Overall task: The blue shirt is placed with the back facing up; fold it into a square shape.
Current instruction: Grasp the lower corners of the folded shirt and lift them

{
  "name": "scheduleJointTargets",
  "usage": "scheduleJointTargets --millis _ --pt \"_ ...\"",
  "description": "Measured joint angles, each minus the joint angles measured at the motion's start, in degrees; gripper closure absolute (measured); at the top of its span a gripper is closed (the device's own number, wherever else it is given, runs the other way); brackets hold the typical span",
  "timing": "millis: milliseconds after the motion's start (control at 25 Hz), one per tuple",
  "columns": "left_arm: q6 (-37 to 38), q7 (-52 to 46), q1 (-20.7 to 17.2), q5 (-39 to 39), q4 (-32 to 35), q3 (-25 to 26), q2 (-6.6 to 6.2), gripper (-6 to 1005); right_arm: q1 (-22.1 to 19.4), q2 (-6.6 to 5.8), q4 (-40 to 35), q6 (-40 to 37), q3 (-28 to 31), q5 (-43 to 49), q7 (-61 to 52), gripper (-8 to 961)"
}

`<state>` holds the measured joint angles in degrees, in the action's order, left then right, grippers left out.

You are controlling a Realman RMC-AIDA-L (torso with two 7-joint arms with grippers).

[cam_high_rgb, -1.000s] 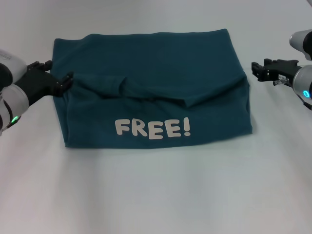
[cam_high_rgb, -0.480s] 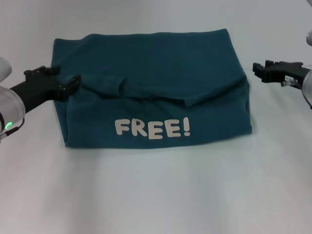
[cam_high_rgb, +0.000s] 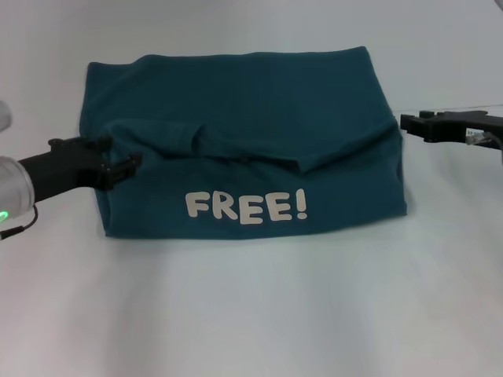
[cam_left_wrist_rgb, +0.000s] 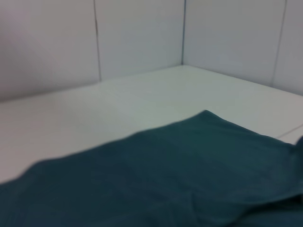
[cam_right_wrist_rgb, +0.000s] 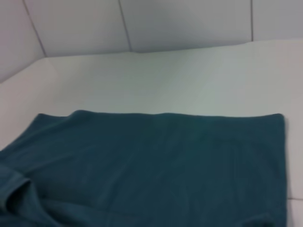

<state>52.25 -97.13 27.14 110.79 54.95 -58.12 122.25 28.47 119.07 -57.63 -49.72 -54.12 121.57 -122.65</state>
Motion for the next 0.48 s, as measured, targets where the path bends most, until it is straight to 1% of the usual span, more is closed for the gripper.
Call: scheduleJointTargets --millis 120,200,240,280,320,360,400,440,480 --pt "5.4 -5.6 1.0 3.0 0.6 1.5 -1.37 419 -0.6 -0.22 -2.7 -3.0 0.0 2.7 -3.4 579" --pt "9.8 -8.7 1.5 5.1 1.6 3.1 -1.87 418 -0.7 -0.23 -4.2 -4.6 0.0 5.2 -5.0 578" --pt "11.6 -9.9 1.7 5.9 2.2 4.1 -2.01 417 -0.7 -0.23 -4.6 -5.3 0.0 6.0 -5.5 519" --pt "11.6 -9.9 1.7 5.9 2.2 4.1 -2.01 417 -0.7 -0.24 -5.1 -6.1 0.0 6.8 -5.9 460" --pt "15.2 -11.7 2.2 7.1 2.7 5.9 -2.46 417 -0.6 -0.3 -5.3 -6.8 0.0 7.3 -6.1 402" --pt "16.9 -12.4 2.6 7.5 2.4 6.9 -2.89 417 -0.4 -0.51 -5.3 -8.1 0.3 7.7 -6.4 343" --pt "18.3 -12.9 2.9 7.8 2.0 7.8 -3.27 417 -0.3 -0.63 -5.3 -8.7 0.4 8.0 -6.5 343" --pt "18.3 -12.9 2.9 7.8 2.0 7.8 -3.27 417 0.2 -1.0 -5.1 -9.8 0.8 8.5 -6.8 343" --pt "19.7 -13.2 3.1 8.0 1.0 9.1 -3.81 417 0.6 -1.25 -4.7 -10.4 1.0 9.0 -7.1 343"
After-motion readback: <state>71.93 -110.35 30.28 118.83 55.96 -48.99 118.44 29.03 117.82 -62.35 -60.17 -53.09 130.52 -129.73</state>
